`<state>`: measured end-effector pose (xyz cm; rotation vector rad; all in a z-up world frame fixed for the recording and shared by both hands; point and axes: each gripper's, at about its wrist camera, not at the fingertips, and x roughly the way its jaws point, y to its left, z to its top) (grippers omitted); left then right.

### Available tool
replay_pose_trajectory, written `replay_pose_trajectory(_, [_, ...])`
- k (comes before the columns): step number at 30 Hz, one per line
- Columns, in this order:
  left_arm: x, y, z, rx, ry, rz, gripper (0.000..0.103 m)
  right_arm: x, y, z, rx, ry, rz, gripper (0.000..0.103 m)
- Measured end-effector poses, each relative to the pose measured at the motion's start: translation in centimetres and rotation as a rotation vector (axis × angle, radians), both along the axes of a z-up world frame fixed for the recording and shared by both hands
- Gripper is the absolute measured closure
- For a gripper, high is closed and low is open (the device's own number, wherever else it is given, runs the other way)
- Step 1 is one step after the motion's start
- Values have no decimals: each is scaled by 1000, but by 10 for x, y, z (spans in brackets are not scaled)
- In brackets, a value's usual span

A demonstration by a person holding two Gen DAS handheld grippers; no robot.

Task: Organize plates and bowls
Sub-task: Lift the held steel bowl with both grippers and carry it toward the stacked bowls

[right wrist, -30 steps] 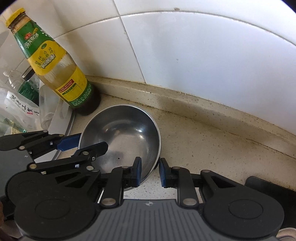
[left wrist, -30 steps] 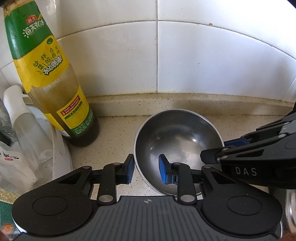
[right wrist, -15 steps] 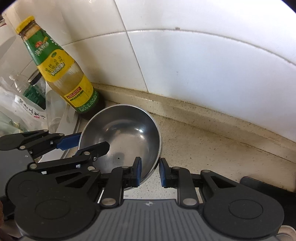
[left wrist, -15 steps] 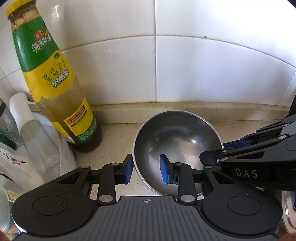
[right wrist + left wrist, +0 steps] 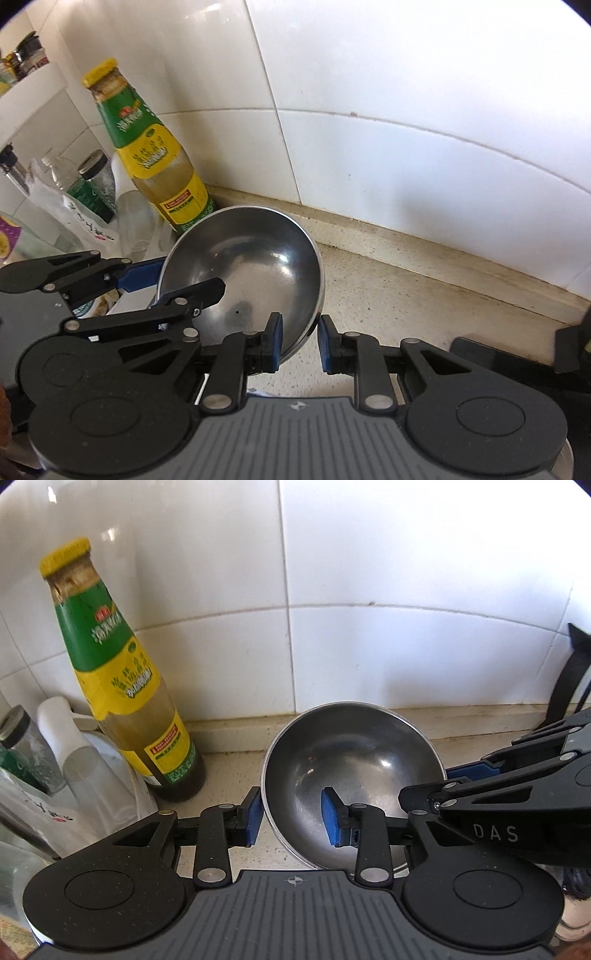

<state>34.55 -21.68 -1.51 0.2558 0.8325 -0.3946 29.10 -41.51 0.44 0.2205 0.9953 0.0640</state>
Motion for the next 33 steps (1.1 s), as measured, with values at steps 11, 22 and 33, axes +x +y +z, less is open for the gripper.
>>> replay_pose_trajectory(11, [-41,2,27,-23,-51,-60,61,-43,13,22,-25,-13,-36,77])
replay_pose_trajectory(22, [-79,6,28,-27,-54,-111,61,-81,24,20,-35,16,-51,77])
replay_pose_trajectory(33, [-104,9,9,-7,-9,-136,60,-100,29,3,-25,71,-53,77])
